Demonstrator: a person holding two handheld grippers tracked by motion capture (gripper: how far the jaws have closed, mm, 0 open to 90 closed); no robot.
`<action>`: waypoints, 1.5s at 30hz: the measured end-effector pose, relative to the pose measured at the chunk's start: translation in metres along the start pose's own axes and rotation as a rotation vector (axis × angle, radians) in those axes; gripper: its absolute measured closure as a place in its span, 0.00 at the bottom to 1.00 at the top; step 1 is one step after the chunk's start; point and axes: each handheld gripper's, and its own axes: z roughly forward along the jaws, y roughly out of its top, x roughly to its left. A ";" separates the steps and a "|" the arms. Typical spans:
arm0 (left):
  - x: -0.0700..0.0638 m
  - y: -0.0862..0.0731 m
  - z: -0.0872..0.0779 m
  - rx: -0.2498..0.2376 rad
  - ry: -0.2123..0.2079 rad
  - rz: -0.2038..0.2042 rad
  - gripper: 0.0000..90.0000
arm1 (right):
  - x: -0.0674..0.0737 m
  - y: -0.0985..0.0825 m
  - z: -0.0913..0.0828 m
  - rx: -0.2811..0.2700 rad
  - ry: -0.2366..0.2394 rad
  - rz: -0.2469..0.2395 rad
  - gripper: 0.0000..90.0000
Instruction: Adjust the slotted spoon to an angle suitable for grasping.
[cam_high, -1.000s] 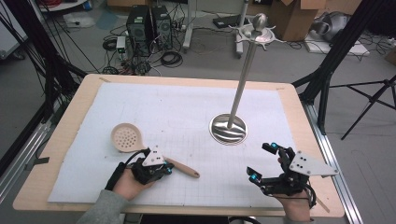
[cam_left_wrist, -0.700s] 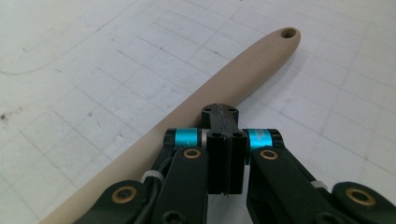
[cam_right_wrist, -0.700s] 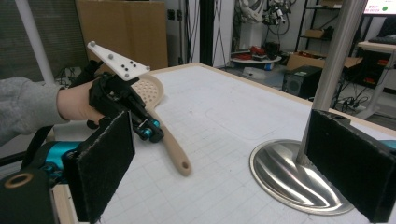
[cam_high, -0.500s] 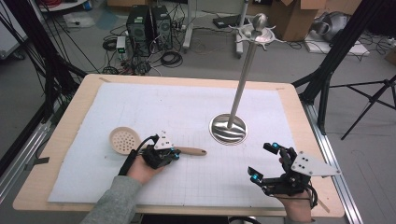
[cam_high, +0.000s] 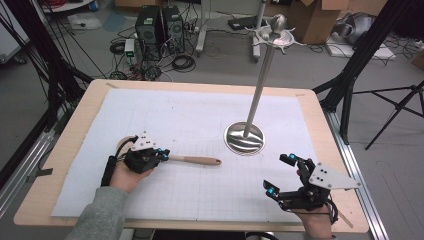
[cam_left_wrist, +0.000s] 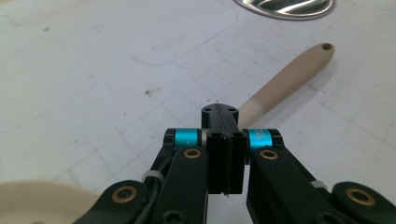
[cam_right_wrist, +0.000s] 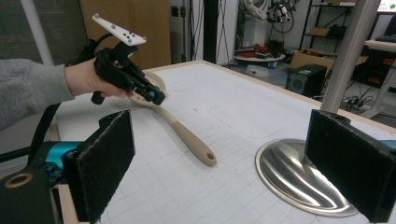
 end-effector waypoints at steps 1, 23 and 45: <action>0.001 0.000 0.001 0.009 0.010 0.001 1.00 | 0.000 0.000 0.000 0.001 -0.002 0.000 0.08; 0.012 -0.001 0.028 0.124 0.119 0.005 1.00 | -0.002 0.000 0.000 -0.006 0.006 0.005 0.08; -0.003 -0.043 -0.032 0.126 0.201 -0.048 1.00 | -0.003 -0.001 -0.007 -0.009 -0.005 0.004 0.08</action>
